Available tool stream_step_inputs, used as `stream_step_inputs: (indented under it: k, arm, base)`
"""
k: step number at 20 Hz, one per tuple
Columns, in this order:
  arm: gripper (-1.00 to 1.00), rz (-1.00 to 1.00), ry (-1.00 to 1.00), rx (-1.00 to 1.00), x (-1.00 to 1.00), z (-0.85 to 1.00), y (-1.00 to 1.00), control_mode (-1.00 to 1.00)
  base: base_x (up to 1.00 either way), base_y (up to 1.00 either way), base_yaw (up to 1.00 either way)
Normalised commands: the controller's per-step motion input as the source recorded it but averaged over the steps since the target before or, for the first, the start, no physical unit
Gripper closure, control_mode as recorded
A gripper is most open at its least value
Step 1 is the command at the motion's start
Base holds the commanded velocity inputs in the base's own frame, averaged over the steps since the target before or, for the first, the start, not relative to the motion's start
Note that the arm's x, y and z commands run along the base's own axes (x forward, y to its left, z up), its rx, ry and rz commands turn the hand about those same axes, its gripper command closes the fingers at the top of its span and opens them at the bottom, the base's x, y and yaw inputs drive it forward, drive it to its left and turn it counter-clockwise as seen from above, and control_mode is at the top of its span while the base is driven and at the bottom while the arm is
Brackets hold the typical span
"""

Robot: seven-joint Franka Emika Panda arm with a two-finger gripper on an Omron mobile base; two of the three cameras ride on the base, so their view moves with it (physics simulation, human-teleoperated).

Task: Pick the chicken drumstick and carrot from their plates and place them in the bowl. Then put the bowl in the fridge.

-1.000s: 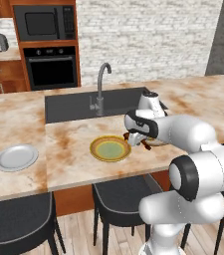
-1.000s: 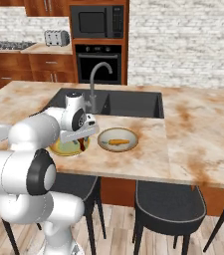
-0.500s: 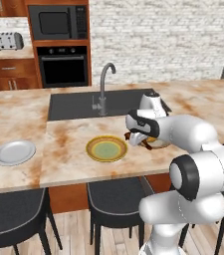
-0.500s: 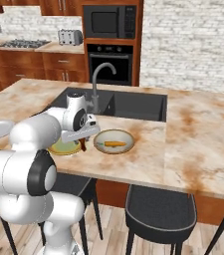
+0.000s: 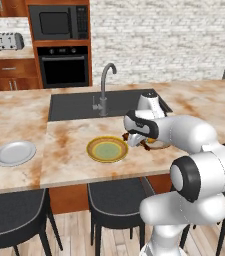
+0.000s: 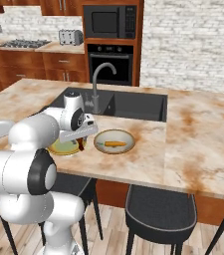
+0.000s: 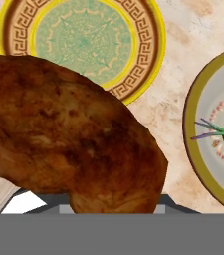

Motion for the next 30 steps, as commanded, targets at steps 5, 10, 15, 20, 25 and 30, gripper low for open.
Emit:
stream_step_inputs:
  k: [5, 10, 15, 20, 25, 30]
  arm:
    - [1.0, 0.0, 0.0, 0.0, 0.0, 0.0, 0.0, -1.0]
    - [1.0, 0.0, 0.0, 0.0, 0.0, 0.0, 0.0, -1.0]
    - [1.0, 0.0, 0.0, 0.0, -0.01, 0.0, 0.0, -1.0]
    - [1.0, -0.03, 0.05, 0.08, 0.17, 0.1, -0.09, -1.0]
    - [1.0, 0.0, 0.14, 0.05, 0.14, 0.26, -0.37, -1.0]
    - [1.0, 0.0, 0.04, -0.02, 0.14, 0.14, -0.36, -1.0]
  base:
    - [0.0, 0.0, 0.0]
    - [0.0, 0.0, 0.0]
    - [0.0, 0.0, 0.0]
    - [0.0, 0.0, 0.0]
    - [0.0, 0.0, 0.0]
    - [0.0, 0.0, 0.0]
